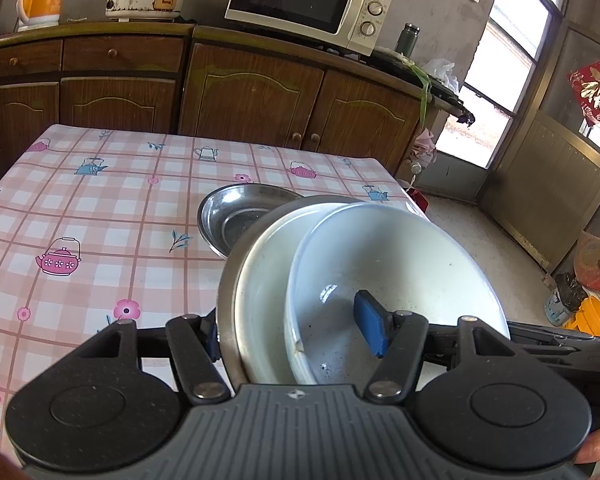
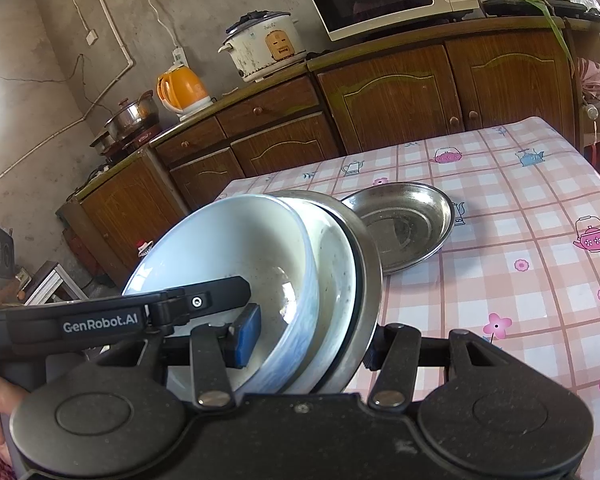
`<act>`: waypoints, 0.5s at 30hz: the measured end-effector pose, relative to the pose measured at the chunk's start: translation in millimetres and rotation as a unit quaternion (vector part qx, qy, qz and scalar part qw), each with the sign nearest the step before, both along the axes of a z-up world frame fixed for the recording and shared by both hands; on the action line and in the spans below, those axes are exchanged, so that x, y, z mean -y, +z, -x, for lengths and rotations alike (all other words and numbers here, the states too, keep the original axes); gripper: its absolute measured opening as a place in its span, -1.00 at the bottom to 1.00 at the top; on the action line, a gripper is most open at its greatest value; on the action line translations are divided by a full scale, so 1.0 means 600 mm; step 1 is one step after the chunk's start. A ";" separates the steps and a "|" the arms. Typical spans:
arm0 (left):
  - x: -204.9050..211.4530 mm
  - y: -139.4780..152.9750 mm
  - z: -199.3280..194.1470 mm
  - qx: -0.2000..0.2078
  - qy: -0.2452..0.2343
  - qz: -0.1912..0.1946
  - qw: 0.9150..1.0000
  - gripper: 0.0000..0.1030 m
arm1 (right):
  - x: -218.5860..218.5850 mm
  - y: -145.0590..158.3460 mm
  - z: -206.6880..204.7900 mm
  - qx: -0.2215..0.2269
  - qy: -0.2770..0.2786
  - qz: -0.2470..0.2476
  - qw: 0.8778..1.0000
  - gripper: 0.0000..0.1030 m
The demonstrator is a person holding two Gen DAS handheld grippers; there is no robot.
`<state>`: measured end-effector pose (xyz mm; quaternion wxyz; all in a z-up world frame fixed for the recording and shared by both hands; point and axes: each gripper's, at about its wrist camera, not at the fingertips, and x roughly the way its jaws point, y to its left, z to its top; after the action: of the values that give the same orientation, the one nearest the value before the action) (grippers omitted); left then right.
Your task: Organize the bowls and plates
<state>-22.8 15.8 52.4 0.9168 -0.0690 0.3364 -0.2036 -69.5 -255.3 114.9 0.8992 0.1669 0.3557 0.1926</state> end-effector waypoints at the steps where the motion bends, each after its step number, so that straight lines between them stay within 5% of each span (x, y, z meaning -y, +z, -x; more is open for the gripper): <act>1: 0.000 0.000 0.000 0.001 0.000 0.000 1.000 0.23 | 0.000 -0.001 0.001 0.001 0.000 0.000 1.000 0.19; 15: 0.002 0.011 -0.002 0.016 -0.003 0.002 1.000 0.23 | 0.002 0.014 -0.005 0.017 -0.002 0.003 1.000 0.19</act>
<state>-21.8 14.7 58.8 0.9214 -0.0664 0.3211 -0.2085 -66.6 -256.5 123.0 0.9057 0.1619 0.3408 0.1931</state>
